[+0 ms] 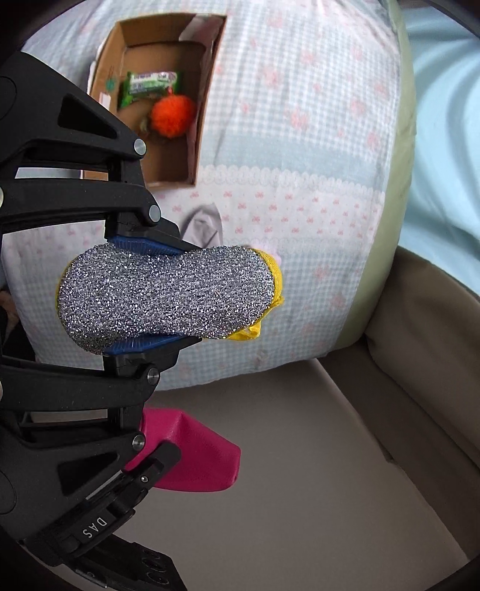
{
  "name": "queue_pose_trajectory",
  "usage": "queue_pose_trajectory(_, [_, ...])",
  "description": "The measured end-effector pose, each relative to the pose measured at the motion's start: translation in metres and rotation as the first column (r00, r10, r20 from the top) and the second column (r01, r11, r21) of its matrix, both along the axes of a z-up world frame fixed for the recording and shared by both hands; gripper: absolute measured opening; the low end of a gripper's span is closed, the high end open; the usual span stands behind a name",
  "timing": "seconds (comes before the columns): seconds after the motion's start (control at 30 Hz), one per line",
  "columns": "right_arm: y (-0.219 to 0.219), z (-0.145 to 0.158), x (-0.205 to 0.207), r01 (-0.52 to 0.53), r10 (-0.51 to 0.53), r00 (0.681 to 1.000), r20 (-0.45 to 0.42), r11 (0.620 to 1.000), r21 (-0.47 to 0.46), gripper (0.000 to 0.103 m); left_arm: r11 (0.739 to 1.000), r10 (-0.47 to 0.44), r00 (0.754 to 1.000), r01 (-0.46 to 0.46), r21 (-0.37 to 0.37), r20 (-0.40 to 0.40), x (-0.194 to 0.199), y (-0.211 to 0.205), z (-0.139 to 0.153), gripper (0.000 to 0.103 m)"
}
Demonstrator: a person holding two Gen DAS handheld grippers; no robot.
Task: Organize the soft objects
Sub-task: 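Grasp the silver sponge with the left tool while the right tool grasps the magenta pouch, then lower the sponge and pouch into the box and open both tools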
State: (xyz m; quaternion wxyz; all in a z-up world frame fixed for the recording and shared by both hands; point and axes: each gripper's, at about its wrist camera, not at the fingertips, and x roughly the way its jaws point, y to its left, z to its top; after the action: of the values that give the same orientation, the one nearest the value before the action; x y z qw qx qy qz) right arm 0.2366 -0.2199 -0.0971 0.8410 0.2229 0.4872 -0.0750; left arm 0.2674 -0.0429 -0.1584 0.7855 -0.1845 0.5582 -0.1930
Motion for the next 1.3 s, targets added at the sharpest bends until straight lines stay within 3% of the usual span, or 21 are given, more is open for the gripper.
queue_pose_trajectory(0.27, [0.107,-0.012,-0.017,-0.109,0.109,0.994,-0.022,0.994,0.01,0.034,0.996,0.03,1.0,-0.029,0.082,-0.006,-0.044,0.111,-0.005,0.034])
queue_pose_trajectory(0.67, [0.246,-0.076,-0.027,-0.283,0.285,0.954,-0.093,0.958,0.038,0.034,0.972,0.049,0.997,-0.034,0.231,-0.063,-0.075,0.233,-0.056,0.034])
queue_pose_trajectory(1.0, [0.289,-0.13,-0.014,-0.415,0.406,0.888,-0.216,0.91,0.005,0.034,0.934,-0.043,0.991,0.084,0.347,-0.124,-0.067,0.242,-0.11,0.034])
queue_pose_trajectory(1.3, [0.277,-0.194,0.01,-0.424,0.402,0.836,-0.373,0.905,0.023,0.034,0.898,-0.106,0.974,0.18,0.401,-0.2,-0.037,0.227,-0.164,0.034])
